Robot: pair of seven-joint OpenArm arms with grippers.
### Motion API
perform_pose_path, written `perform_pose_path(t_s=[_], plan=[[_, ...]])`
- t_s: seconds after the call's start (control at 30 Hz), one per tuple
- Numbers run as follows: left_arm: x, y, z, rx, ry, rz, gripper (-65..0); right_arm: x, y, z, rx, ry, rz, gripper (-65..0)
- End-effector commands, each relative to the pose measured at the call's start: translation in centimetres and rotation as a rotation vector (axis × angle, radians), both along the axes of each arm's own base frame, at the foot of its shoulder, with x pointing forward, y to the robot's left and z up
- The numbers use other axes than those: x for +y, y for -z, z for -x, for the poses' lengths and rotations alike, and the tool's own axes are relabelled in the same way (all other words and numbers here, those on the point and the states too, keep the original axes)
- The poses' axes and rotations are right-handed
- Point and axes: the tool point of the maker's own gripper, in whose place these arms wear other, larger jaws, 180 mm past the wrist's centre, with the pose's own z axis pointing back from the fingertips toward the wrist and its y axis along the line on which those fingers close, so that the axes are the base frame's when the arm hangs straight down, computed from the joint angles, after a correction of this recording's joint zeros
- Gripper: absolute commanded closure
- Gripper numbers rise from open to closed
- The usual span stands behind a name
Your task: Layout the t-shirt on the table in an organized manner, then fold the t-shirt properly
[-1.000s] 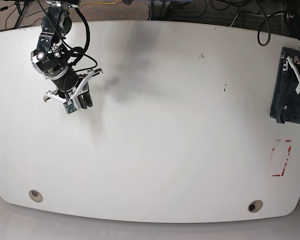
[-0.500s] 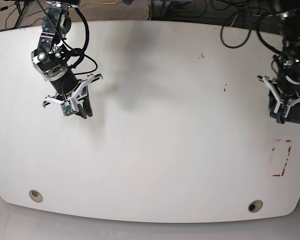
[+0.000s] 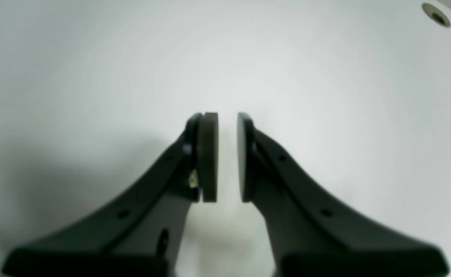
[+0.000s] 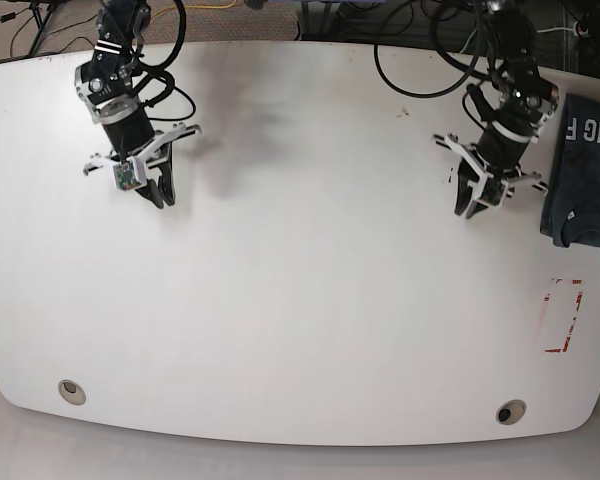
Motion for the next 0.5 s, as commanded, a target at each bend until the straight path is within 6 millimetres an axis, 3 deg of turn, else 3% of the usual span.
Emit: perform_pose_path(t_s=[0.0, 0.3, 0.47], plan=[[-0.4, -1.2, 1.3, -0.029, 0.018, -0.007, -6.9, -0.5, -1.0, 1.2, -0.029, 0.012, 0.008, -8.1], [-1.1, 2.3, 10.1, 0.177, 0.041, -0.018, -6.9, 1.0, 0.0, 8.4, 0.095, 0.006, -0.006, -7.9], [-1.7, 4.1, 15.7, 0.313, 0.026, 0.005, -6.9, 1.5, 1.0, 13.0, 0.189, 0.042, -0.117, -7.9]])
